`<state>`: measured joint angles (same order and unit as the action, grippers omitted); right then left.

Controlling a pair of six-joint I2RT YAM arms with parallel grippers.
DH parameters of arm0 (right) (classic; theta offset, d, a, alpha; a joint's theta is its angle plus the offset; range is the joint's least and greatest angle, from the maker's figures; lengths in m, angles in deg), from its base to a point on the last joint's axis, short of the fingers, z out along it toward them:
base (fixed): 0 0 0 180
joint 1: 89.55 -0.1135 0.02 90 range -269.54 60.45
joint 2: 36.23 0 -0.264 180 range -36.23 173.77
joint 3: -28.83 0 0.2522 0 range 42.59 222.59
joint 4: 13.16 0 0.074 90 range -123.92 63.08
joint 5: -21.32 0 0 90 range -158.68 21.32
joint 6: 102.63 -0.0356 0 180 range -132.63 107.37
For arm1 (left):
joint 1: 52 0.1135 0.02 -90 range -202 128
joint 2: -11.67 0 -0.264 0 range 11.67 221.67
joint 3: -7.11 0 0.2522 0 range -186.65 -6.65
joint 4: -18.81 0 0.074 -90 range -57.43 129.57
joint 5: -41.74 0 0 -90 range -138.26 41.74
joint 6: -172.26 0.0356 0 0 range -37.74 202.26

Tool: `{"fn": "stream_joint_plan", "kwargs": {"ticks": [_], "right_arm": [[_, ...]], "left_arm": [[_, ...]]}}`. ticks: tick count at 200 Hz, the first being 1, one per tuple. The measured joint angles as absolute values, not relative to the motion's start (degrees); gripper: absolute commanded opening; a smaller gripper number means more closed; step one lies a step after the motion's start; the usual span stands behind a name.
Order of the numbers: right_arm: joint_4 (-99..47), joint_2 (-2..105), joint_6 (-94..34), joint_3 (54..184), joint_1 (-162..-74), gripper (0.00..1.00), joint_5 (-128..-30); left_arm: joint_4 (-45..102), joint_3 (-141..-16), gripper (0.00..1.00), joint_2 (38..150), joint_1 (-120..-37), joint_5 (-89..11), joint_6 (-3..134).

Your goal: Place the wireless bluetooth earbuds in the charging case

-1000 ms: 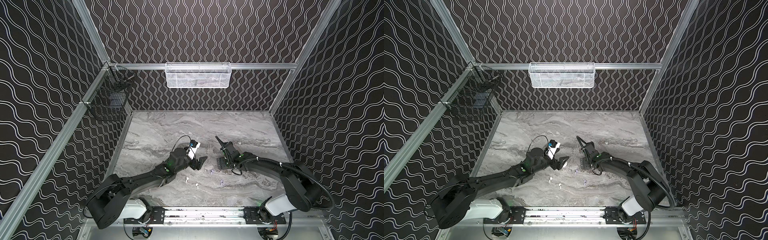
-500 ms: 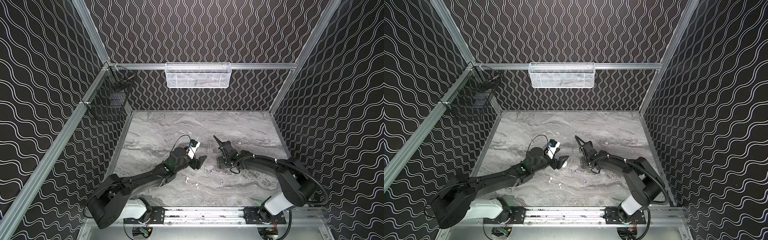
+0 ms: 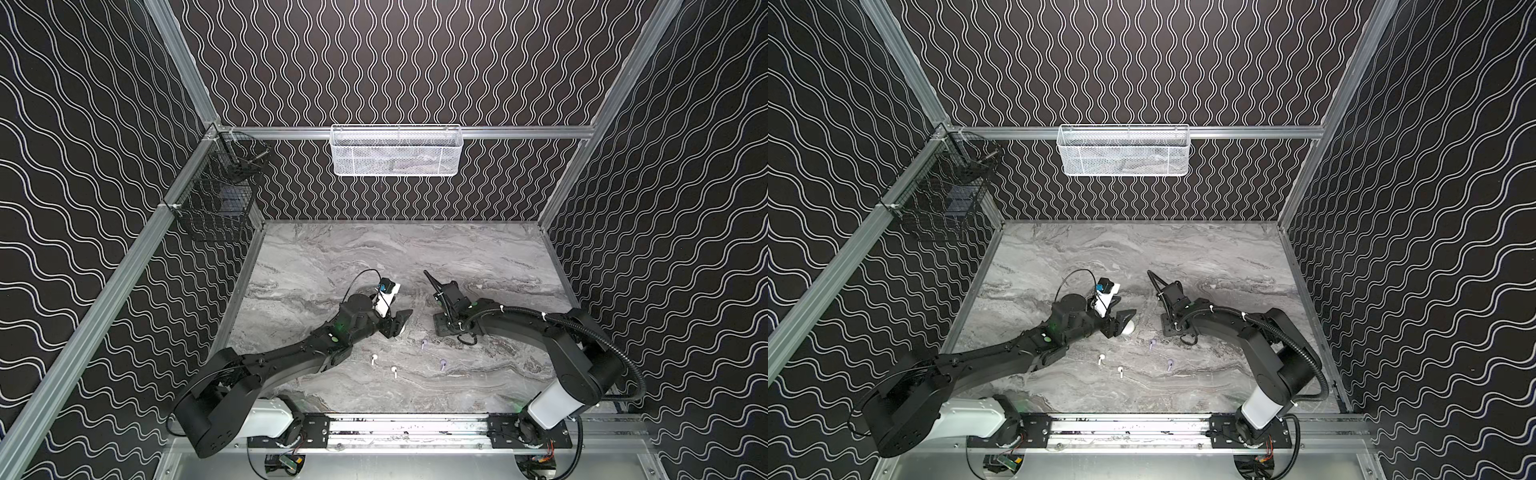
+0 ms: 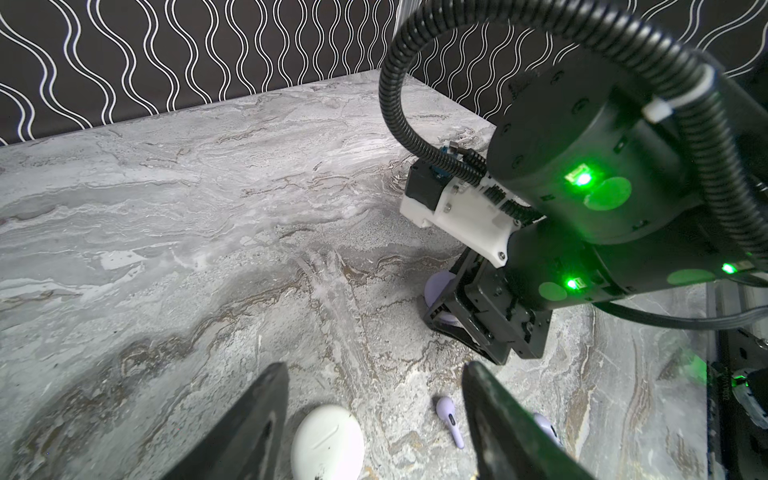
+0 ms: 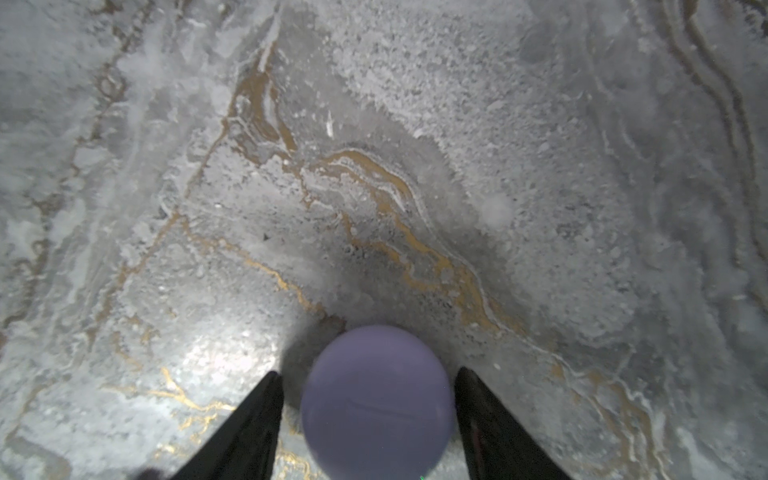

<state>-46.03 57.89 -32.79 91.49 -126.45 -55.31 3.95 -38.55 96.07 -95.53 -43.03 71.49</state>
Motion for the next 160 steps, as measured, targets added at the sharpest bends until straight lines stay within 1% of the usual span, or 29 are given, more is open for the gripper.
{"fn": "stream_joint_plan", "kwargs": {"ticks": [42, 101, 123, 136, 160], "right_arm": [[-46.7, 57.6, -33.0, 91.6, -126.5, 0.66, -55.1], [-47.1, 58.0, -33.0, 91.9, -126.3, 0.61, -55.0], [-47.2, 58.3, -33.0, 92.1, -126.3, 0.55, -55.0], [-47.3, 58.4, -33.0, 92.2, -126.3, 0.54, -55.0], [-47.6, 58.3, -33.0, 92.2, -126.3, 0.45, -55.0]], "left_arm": [[4.0, -38.7, 0.67, 96.3, -95.5, -42.6, 71.5], [4.0, -38.7, 0.67, 95.7, -95.5, -42.0, 71.4], [4.0, -38.7, 0.67, 95.4, -95.5, -41.9, 71.3], [4.0, -38.7, 0.67, 95.1, -95.5, -41.9, 71.3], [4.0, -38.7, 0.67, 95.0, -95.5, -41.9, 71.3]]}}
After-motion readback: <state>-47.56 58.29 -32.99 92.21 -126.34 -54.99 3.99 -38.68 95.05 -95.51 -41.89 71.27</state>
